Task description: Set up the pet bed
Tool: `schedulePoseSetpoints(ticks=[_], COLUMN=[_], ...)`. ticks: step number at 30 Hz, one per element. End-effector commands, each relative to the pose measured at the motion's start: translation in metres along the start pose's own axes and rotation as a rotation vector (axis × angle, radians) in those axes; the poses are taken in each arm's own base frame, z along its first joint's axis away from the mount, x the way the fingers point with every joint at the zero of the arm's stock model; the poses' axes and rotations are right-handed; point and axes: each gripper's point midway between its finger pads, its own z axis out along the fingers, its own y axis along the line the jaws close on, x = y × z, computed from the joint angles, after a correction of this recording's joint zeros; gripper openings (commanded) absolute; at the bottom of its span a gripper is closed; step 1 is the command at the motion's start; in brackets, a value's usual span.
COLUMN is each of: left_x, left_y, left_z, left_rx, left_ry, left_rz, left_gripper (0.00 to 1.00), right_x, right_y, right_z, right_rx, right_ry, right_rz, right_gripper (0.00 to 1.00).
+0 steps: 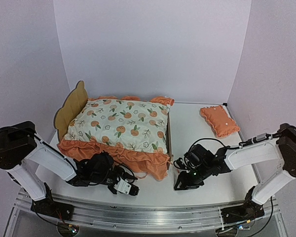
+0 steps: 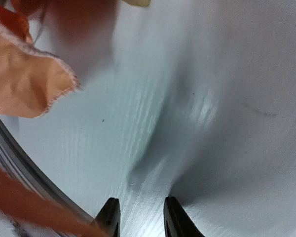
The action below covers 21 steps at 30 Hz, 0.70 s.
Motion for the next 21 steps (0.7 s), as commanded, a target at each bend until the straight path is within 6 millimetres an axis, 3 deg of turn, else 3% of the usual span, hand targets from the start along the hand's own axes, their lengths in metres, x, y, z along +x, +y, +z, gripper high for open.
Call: schedulePoseSetpoints(ticks=[1,8,15,18,21], left_x=[-0.017,-0.034,-0.034,-0.025,-0.016], left_y=[0.026,0.046,0.107,0.13,0.15], left_z=[-0.014,-0.043,-0.084,-0.1,-0.115], left_rx=[-0.041,-0.074,-0.181,-0.233,-0.285], left_ry=[-0.012,-0.055,-0.139,-0.155,-0.159], left_rz=[-0.161,-0.261,-0.491,-0.578,-0.645], left_gripper=[0.43,0.49,0.56,0.58,0.59], right_x=[-0.009,-0.046,-0.113,-0.147,-0.185], right_y=[0.019,0.04,0.047,0.047,0.05], right_z=[-0.011,-0.064,-0.134,-0.148,-0.147], right_rx=[-0.056,-0.016,0.137,0.239,0.302], right_ry=[-0.013,-0.182,-0.518,-0.611,-0.629], right_rz=[0.08,0.019,0.014,-0.01,-0.032], right_gripper=[0.41,0.5,0.53,0.54,0.56])
